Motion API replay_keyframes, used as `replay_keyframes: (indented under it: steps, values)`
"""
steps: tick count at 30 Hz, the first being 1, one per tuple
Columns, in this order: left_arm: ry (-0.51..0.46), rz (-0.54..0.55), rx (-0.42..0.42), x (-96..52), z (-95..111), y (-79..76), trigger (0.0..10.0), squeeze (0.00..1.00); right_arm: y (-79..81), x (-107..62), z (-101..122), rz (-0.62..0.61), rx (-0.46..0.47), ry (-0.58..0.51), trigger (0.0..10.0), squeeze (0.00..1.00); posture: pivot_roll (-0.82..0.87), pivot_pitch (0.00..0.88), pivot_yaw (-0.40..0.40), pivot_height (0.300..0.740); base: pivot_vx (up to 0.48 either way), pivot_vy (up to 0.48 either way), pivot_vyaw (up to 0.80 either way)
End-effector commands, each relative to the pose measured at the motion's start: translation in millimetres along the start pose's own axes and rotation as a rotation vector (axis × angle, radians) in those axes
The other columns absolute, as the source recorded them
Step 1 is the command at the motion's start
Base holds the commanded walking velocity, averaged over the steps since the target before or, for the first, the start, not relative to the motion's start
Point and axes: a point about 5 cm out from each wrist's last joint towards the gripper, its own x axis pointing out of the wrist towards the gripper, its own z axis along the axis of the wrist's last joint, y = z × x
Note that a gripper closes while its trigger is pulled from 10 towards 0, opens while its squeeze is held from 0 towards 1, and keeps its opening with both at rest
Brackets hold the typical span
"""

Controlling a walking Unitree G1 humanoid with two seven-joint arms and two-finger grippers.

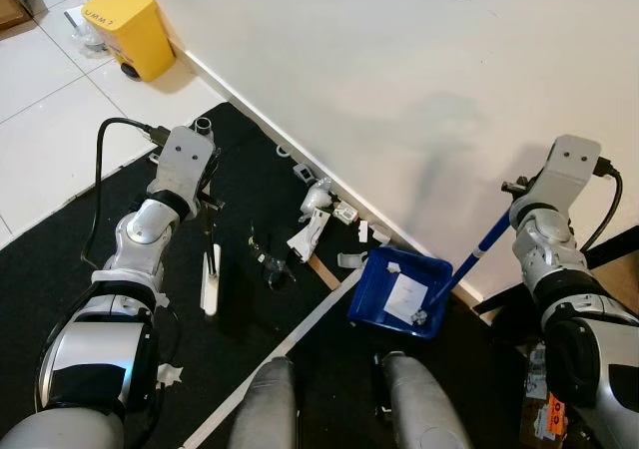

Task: Sweep floor

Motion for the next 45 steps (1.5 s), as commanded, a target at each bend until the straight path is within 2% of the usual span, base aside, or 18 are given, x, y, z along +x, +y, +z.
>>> replay_keyframes:
  steps: [1,9,12,15,17,28,45]
  values:
    - [-0.003,-0.014,0.014,-0.3,-1,-5.1,10.0,0.00,-16.8,1.0,3,-0.054,-0.019,-0.030,10.0,0.00,0.01,0.139,-0.001,0.740,0.000,0.000,0.00]
    - [-0.001,-0.017,0.014,-0.4,-1,-5.9,10.0,0.00,-16.2,0.0,0,-0.053,-0.024,-0.023,10.0,0.00,0.00,0.142,0.000,0.740,0.000,0.000,0.00]
    - [-0.001,-0.019,0.013,-0.2,-1,-7.1,10.0,0.00,-2.9,-2.0,-4,-0.019,-0.006,-0.014,10.0,0.00,0.00,0.144,-0.001,0.740,0.000,0.000,0.00]
    - [-0.002,-0.020,0.012,-0.2,-1,-7.3,10.0,0.00,2.7,-2.6,-5,-0.005,0.008,-0.013,10.0,0.00,0.00,0.143,-0.001,0.740,0.000,0.000,0.00]
    - [-0.003,-0.018,0.012,-0.3,-1,-7.0,10.0,0.00,11.1,-3.1,-3,0.016,0.051,-0.010,10.0,0.00,0.01,0.144,-0.003,0.740,0.000,0.000,0.00]
    - [-0.003,-0.010,0.009,-1.3,-2,-5.1,10.0,0.00,25.9,-1.9,7,0.060,0.153,-0.013,10.0,0.00,0.01,0.143,-0.004,0.740,0.000,0.000,0.00]
    - [0.019,-0.028,0.008,3.5,-2,-13.3,10.0,0.00,32.1,-5.3,-9,0.096,0.117,0.063,10.0,0.00,0.00,0.142,-0.008,0.740,0.000,0.000,0.00]
